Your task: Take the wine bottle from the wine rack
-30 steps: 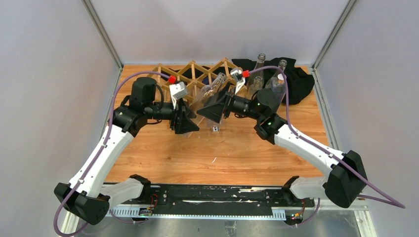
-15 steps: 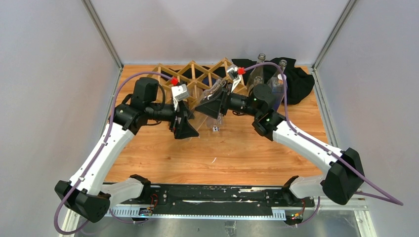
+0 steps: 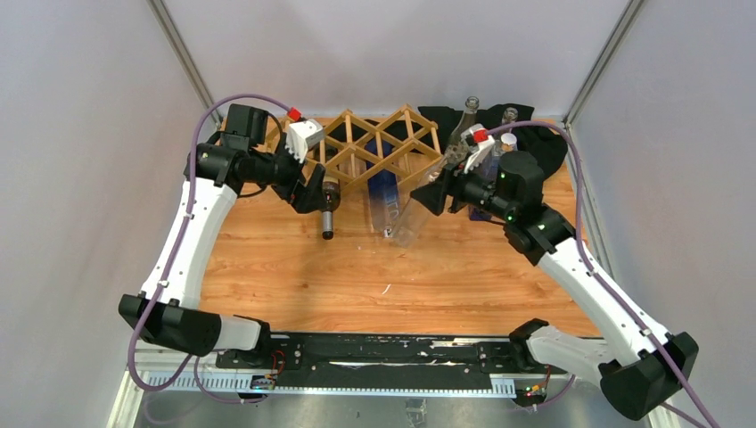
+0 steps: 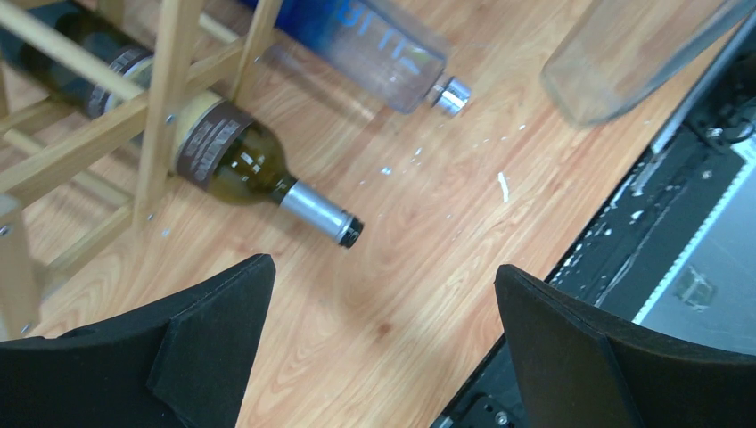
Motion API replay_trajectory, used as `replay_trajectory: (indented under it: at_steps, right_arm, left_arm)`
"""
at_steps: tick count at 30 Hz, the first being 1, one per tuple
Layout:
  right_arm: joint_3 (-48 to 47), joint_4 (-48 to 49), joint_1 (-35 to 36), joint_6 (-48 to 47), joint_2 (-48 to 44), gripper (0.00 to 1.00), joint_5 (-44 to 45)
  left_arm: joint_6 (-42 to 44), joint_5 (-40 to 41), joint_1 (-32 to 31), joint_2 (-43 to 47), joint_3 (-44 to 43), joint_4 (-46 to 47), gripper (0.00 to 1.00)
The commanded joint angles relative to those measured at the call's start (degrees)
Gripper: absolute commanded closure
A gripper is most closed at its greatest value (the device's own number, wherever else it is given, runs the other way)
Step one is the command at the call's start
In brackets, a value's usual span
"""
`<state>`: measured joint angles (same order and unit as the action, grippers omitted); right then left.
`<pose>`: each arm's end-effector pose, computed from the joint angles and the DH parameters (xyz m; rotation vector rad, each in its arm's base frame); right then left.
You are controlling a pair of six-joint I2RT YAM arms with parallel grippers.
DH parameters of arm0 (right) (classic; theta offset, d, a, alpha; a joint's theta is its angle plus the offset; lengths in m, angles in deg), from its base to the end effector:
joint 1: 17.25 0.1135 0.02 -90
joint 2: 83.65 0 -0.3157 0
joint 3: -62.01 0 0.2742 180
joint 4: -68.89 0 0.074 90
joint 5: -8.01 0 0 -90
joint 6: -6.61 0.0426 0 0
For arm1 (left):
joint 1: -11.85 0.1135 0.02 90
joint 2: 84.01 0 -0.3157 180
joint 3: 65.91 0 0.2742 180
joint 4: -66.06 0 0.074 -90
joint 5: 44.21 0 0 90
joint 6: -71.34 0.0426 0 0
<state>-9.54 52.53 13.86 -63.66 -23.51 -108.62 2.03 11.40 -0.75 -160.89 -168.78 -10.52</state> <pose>0.1984 0.1420 0.4319 -0.5416 1.6731 1.0439 0.2525 -0.0811 0.4568 0.9187 2.1675 -0.6632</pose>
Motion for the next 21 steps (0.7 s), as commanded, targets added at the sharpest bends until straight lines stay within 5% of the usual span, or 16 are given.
replay_trajectory:
  at_steps: [1, 8, 13, 21]
  right_arm:
    - [0.55, -4.11, -4.71, -4.03, -2.75, 1.00, 8.37]
    - [1.14, -2.17, -5.45, -8.80, 1.92, 1.00, 22.85]
    - [5.13, 8.94, -5.45, -10.01, 6.07, 1.00, 28.74]
    - [6.45, 18.78, -5.38, -10.79, 13.65, 1.00, 28.82]
  left_arm:
    - [1.22, 6.11, 0.91, -0.67, -2.19, -3.27, 0.00]
    - [1.36, 8.41, 1.00, -2.19, -2.01, -3.21, 0.00]
    - [1.46, 9.78, 1.00, -2.22, -1.96, -3.21, 0.00]
    - [1.87, 10.44, 1.00, -1.22, -1.36, -3.21, 0.00]
